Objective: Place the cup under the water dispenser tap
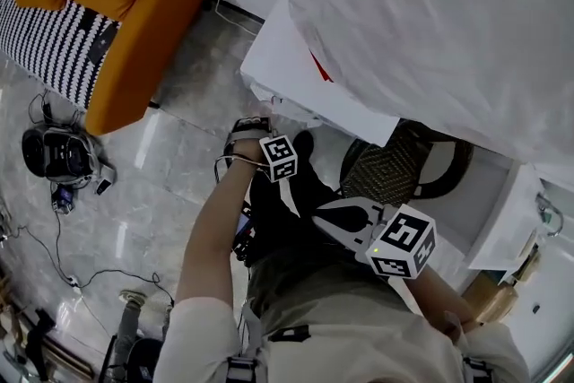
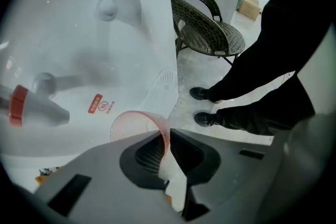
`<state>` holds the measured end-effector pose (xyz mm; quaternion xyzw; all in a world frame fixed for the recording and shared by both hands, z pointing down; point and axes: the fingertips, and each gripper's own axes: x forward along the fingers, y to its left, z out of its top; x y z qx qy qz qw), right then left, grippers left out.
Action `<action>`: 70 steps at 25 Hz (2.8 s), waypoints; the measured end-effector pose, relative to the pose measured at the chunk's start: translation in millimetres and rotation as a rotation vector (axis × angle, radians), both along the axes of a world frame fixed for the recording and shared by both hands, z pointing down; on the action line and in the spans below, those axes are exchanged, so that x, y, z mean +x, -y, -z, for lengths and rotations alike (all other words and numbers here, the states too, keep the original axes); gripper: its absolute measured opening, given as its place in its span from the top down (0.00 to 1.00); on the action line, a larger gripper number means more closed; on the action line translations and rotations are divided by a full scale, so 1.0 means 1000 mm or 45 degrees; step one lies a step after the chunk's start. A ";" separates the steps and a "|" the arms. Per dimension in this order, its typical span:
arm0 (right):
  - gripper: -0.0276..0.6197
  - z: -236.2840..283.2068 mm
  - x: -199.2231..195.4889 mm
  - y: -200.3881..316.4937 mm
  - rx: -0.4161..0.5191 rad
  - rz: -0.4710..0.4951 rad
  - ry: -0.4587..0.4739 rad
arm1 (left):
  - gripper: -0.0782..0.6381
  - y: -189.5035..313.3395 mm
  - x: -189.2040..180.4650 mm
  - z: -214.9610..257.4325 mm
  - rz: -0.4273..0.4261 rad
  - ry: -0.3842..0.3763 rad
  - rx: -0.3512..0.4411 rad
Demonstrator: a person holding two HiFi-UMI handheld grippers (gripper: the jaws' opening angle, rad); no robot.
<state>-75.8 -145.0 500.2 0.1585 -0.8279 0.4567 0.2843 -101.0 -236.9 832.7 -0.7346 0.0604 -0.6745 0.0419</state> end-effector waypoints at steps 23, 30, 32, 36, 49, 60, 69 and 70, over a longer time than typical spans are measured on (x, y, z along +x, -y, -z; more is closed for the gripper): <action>0.91 -0.022 -0.011 -0.015 -0.059 0.019 -0.022 | 0.79 0.022 0.011 -0.026 -0.124 -0.006 0.090; 0.91 -0.024 -0.010 -0.015 -0.066 0.016 -0.025 | 0.79 0.033 0.012 -0.029 -0.155 0.007 0.152; 0.91 -0.024 -0.007 -0.016 -0.067 0.008 -0.030 | 0.79 0.036 0.012 -0.028 -0.147 0.003 0.172; 0.91 -0.028 -0.004 -0.017 -0.061 0.012 -0.045 | 0.79 0.039 0.015 -0.028 -0.132 -0.014 0.181; 0.91 -0.029 -0.011 -0.018 -0.052 0.021 -0.041 | 0.63 0.039 0.018 -0.022 -0.063 -0.072 0.182; 0.91 -0.027 -0.015 -0.017 -0.024 0.028 -0.038 | 0.57 0.044 0.006 0.001 0.016 -0.103 0.293; 0.91 -0.015 -0.032 -0.012 0.040 0.076 -0.025 | 0.51 0.035 -0.029 0.022 0.136 -0.122 0.255; 0.91 -0.012 -0.033 -0.012 0.049 0.085 -0.024 | 0.50 0.035 -0.034 0.027 0.148 -0.128 0.256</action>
